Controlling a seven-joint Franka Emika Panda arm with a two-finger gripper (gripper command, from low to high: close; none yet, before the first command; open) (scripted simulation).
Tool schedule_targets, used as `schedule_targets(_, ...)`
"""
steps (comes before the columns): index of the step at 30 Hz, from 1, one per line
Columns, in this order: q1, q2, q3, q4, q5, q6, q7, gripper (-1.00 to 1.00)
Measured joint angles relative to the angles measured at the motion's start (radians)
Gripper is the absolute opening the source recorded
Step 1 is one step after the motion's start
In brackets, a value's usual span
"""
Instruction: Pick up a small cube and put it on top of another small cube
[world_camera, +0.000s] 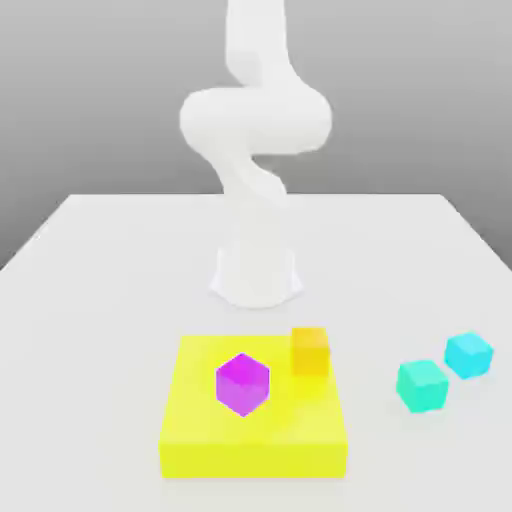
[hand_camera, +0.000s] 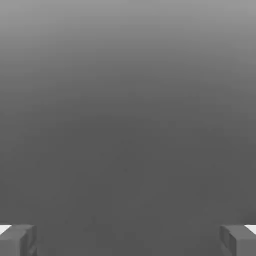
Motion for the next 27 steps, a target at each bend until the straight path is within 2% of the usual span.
schedule_targets(9,0.124,0.331,0.141,-0.173,0.091,0.199,0.097,0.0)
schedule_targets(15,0.184,0.548,0.261,-0.287,0.076,0.331,0.213,0.0)
schedule_targets(18,0.227,0.66,0.31,-0.345,0.014,0.399,0.31,0.0)
schedule_targets(21,0.273,0.775,0.307,-0.392,-0.101,0.467,0.439,0.0)
schedule_targets(27,0.42,0.995,0.126,-0.364,-0.3,0.632,0.599,0.0)
